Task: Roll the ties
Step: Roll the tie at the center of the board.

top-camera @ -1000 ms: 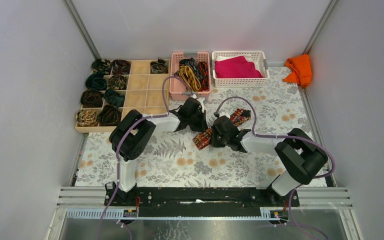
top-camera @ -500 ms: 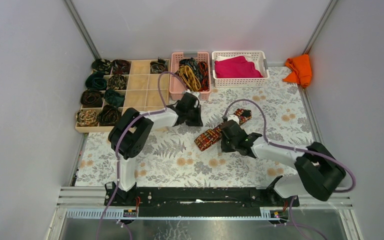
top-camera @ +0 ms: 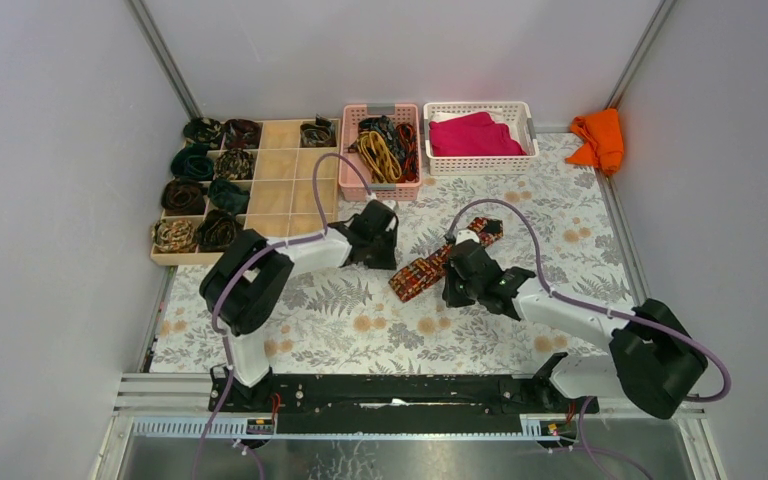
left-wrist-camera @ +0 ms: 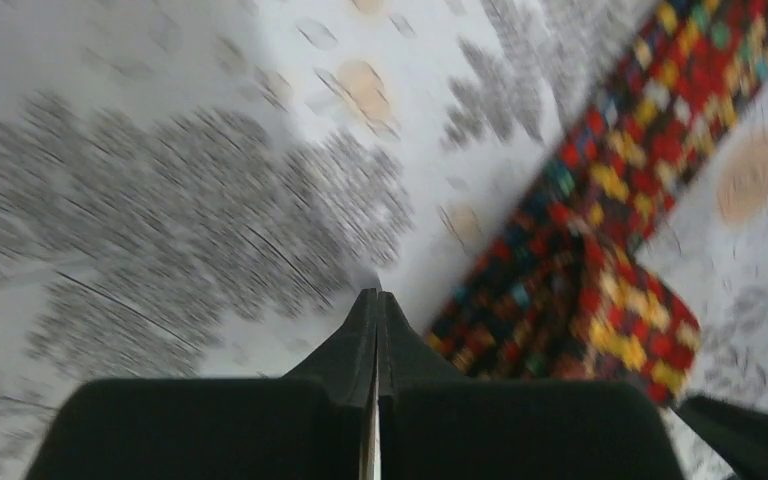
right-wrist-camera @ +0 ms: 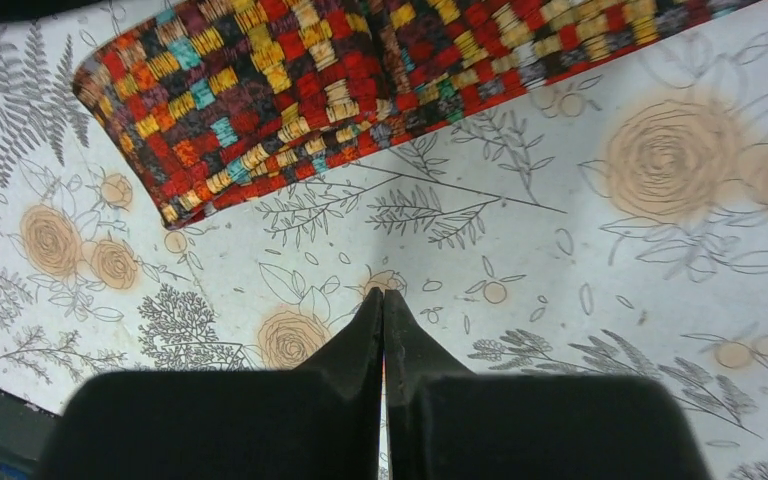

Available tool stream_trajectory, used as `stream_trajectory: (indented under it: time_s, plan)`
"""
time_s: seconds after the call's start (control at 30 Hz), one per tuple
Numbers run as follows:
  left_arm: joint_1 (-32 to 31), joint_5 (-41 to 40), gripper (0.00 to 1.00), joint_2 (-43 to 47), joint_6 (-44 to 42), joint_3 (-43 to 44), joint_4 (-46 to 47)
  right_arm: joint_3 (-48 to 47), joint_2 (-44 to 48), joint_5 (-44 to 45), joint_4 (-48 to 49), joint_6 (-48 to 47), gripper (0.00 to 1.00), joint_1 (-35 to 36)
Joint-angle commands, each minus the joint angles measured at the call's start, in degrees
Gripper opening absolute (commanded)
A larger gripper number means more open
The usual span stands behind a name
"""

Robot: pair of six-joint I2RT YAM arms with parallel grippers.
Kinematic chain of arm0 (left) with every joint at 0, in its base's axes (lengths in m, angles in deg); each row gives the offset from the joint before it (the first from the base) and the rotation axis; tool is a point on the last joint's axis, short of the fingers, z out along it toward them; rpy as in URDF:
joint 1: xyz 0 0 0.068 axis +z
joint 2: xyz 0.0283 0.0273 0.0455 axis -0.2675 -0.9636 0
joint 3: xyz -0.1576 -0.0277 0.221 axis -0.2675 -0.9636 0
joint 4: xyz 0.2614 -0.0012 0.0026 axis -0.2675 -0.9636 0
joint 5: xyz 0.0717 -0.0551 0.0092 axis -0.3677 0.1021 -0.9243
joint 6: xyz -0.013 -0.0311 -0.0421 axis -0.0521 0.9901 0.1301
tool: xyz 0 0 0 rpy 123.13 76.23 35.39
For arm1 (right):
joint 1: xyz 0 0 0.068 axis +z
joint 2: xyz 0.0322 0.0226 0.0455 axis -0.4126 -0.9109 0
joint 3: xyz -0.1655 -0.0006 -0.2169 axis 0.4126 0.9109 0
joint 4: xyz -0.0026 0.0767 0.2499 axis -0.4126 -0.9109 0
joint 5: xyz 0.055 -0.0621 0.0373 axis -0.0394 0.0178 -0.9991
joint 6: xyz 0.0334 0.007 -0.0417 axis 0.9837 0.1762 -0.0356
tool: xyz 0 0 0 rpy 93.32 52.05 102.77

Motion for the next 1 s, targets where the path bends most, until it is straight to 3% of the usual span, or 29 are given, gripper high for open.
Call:
stream_trajectory:
  time_s: [0.0, 0.33, 0.97]
  plan:
    - [-3.25, 0.26, 0.0, 3.88, 1.63, -3.63, 2.15, -0.18, -4.23, -5.44, 3.78, -0.5, 0.0, 0.76]
    - [-4.04, -0.01, 0.0, 4.65, 1.06, -6.21, 2.87, -6.63, -13.9, -7.99, 3.38, -2.55, 0.0, 4.16]
    - [-4.04, 1.99, 0.0, 2.91, -1.04, -7.38, 3.96, -13.79, -22.09, -5.96, 6.85, -2.56, 0.0, 5.92]
